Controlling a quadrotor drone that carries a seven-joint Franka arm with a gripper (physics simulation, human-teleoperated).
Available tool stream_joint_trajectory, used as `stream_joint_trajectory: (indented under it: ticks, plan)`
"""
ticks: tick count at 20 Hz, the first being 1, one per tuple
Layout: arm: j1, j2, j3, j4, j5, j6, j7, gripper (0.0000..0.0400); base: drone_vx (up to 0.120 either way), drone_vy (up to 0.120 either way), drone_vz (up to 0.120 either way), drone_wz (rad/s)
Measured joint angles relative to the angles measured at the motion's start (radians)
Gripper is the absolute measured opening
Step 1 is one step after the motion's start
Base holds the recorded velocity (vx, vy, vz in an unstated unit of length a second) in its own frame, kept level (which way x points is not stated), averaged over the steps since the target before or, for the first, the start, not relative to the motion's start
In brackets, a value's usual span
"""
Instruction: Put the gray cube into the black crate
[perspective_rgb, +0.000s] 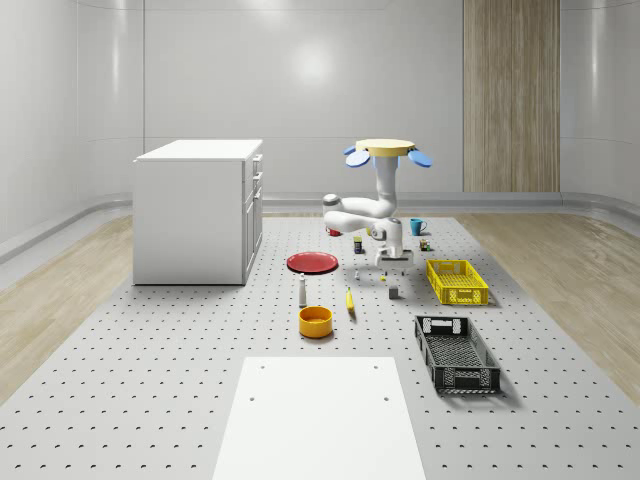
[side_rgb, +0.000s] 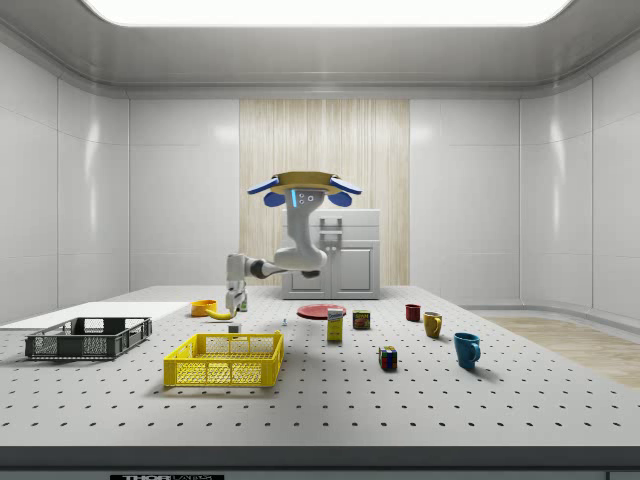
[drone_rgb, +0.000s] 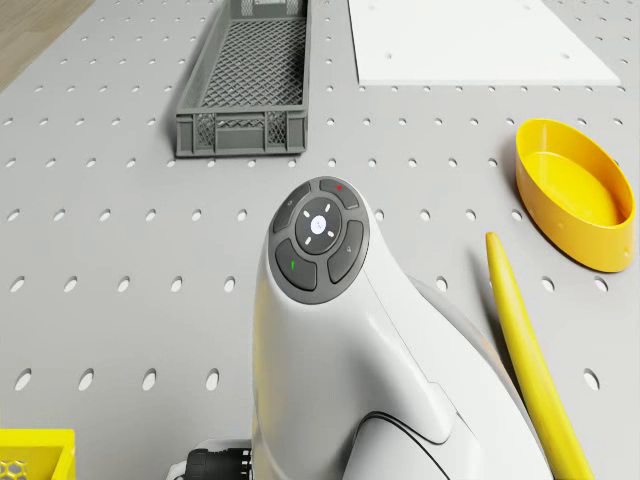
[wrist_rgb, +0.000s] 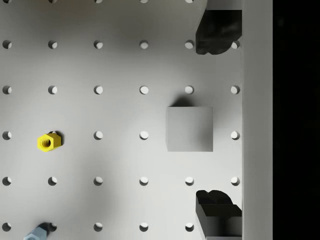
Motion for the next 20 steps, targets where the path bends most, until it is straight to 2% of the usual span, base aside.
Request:
stream_joint_trajectory:
  ticks: [20]
  plan:
    - [-0.009,-0.018,-0.208,0.056,-0.192,0.092,-0.027,0.0400,0.000,0.000,0.000,0.000]
